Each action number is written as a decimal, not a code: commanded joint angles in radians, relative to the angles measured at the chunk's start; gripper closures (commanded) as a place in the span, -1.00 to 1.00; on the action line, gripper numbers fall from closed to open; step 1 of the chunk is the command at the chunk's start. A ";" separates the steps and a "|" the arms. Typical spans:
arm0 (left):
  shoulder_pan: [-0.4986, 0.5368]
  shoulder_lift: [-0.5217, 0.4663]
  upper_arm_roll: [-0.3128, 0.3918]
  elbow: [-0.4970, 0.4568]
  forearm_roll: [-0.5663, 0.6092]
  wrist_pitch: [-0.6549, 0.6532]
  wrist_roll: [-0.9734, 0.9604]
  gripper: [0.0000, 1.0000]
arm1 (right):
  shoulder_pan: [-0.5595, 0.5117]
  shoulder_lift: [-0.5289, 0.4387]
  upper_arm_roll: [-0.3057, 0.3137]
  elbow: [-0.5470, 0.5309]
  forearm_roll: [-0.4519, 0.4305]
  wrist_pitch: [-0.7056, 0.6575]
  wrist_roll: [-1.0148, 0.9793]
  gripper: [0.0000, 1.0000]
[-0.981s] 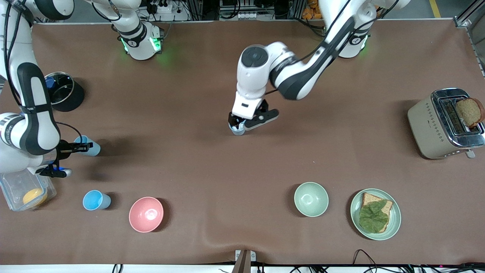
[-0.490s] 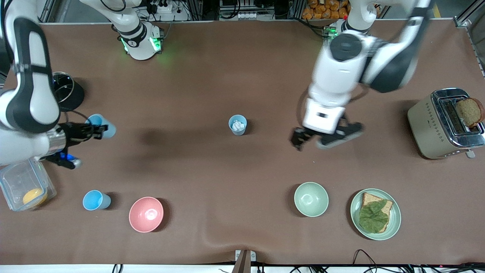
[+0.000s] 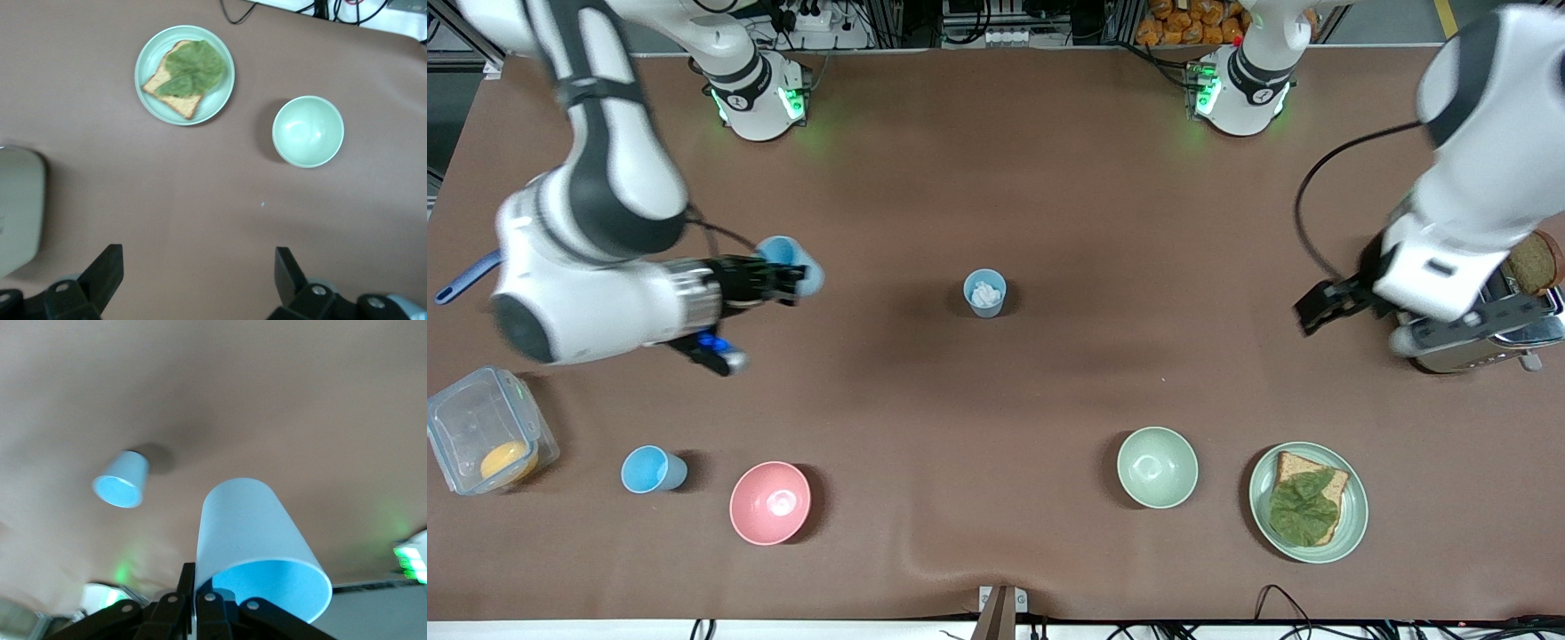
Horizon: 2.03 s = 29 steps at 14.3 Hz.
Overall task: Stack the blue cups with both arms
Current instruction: 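Carry the blue cup toward the tissue cup while the left gripper withdraws, then lower the blue cup onto the tissue cup with the right gripper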
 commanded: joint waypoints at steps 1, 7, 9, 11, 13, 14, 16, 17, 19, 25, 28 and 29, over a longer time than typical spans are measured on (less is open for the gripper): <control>-0.013 -0.041 0.051 -0.005 -0.024 -0.069 0.046 -1.00 | 0.221 0.017 -0.019 0.011 -0.006 0.159 0.214 1.00; -0.158 -0.099 0.323 -0.018 -0.074 -0.170 0.305 -1.00 | 0.440 0.118 -0.019 0.003 -0.112 0.425 0.393 1.00; -0.150 -0.096 0.317 -0.019 -0.090 -0.171 0.307 -1.00 | 0.460 0.138 -0.021 0.003 -0.114 0.459 0.417 1.00; -0.167 -0.089 0.314 -0.018 -0.090 -0.171 0.302 -1.00 | 0.460 0.156 -0.021 0.005 -0.154 0.462 0.417 1.00; -0.174 -0.089 0.294 -0.018 -0.090 -0.204 0.293 -1.00 | 0.455 0.182 -0.021 0.008 -0.161 0.502 0.416 1.00; -0.173 -0.087 0.285 -0.016 -0.088 -0.209 0.297 -1.00 | 0.454 0.193 -0.021 0.008 -0.162 0.515 0.414 1.00; -0.174 -0.084 0.283 -0.018 -0.088 -0.210 0.299 -1.00 | 0.455 0.214 -0.021 0.011 -0.158 0.525 0.417 1.00; -0.171 -0.084 0.283 -0.019 -0.085 -0.212 0.304 -1.00 | 0.460 0.216 -0.021 0.011 -0.157 0.532 0.417 1.00; -0.168 -0.084 0.283 -0.018 -0.084 -0.212 0.307 -1.00 | 0.461 0.218 -0.021 0.010 -0.151 0.532 0.420 1.00; -0.167 -0.092 0.285 -0.011 -0.074 -0.220 0.302 -1.00 | 0.469 0.216 -0.019 0.010 -0.151 0.529 0.450 1.00; -0.167 -0.092 0.285 -0.010 -0.071 -0.220 0.302 -1.00 | 0.472 0.218 -0.019 0.007 -0.148 0.531 0.456 1.00; -0.167 -0.092 0.285 -0.008 -0.070 -0.220 0.302 -1.00 | 0.475 0.219 -0.019 0.005 -0.146 0.532 0.471 1.00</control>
